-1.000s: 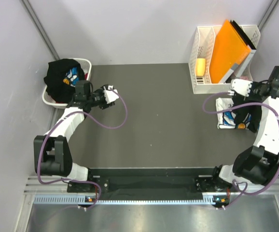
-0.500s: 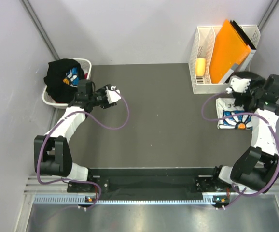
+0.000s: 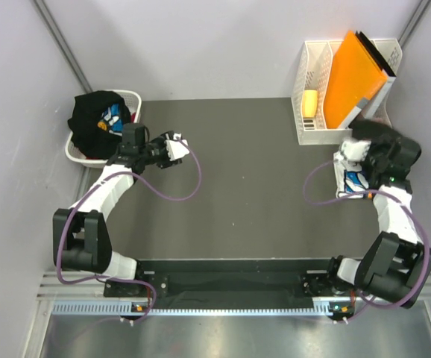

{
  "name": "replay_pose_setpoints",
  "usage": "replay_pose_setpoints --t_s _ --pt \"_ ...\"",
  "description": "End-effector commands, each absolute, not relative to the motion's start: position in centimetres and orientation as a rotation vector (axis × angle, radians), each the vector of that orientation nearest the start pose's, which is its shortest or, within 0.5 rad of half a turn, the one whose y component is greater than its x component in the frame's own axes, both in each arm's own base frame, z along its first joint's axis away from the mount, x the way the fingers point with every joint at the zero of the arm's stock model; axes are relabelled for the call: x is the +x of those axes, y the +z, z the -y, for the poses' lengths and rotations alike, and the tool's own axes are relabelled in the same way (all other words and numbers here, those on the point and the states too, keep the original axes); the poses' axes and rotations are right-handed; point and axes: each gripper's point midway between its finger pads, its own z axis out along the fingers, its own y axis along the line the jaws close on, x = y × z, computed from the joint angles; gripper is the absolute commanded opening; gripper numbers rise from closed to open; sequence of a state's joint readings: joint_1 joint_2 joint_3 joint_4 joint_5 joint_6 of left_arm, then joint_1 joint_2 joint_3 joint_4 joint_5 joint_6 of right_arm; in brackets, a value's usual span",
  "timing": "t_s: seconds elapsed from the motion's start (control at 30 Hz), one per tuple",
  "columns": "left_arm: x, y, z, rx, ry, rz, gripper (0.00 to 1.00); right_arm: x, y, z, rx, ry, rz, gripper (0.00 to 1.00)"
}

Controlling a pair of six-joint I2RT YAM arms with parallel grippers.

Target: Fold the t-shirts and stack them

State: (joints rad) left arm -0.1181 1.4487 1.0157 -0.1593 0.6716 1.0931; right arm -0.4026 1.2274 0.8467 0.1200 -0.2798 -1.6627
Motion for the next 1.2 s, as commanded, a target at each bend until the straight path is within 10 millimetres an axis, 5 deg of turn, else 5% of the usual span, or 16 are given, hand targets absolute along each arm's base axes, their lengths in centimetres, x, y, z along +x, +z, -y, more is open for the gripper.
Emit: replay_pose_setpoints --t_s 0.0,0.07,0.17,0.27,0.47,0.6,0.8,0.93,1.17 --pt "40.0 19.9 13.2 1.448 -0.098 -1.371 0.57 35.2 17.0 13.1 -1.628 -0.937 -1.581 0.00" --pt "39.6 20.0 13.1 1.456 -0.094 -1.371 0.57 32.3 12.3 12.2 -1.732 -0.830 -1.657 0.00" --pt "38.9 19.9 13.0 1.470 -0.088 -1.359 0.57 29.8 9.0 11.3 -1.767 -0.718 -1.739 0.00" --pt "38.5 19.6 13.0 1.475 -0.094 -1.361 0.57 28.5 8.0 10.8 -1.768 -0.664 -1.780 0.00" --pt "38.8 19.7 13.1 1.475 -0.097 -1.355 0.57 27.5 7.8 11.3 -1.746 -0.650 -1.867 0.02" --pt "39.2 19.9 13.2 1.468 -0.095 -1.352 0.57 27.3 7.9 11.8 -1.687 -0.646 -1.929 0.29" --pt "39.5 20.2 13.2 1.465 -0.092 -1.348 0.57 27.1 7.2 12.4 -1.587 -0.646 -2.017 0.32" --pt "39.7 20.3 13.2 1.464 -0.088 -1.347 0.57 27.7 7.6 13.1 -1.445 -0.682 -2.057 0.51" --pt "39.7 20.4 13.1 1.464 -0.075 -1.348 0.57 27.7 7.5 14.3 -1.250 -0.684 -2.180 0.54"
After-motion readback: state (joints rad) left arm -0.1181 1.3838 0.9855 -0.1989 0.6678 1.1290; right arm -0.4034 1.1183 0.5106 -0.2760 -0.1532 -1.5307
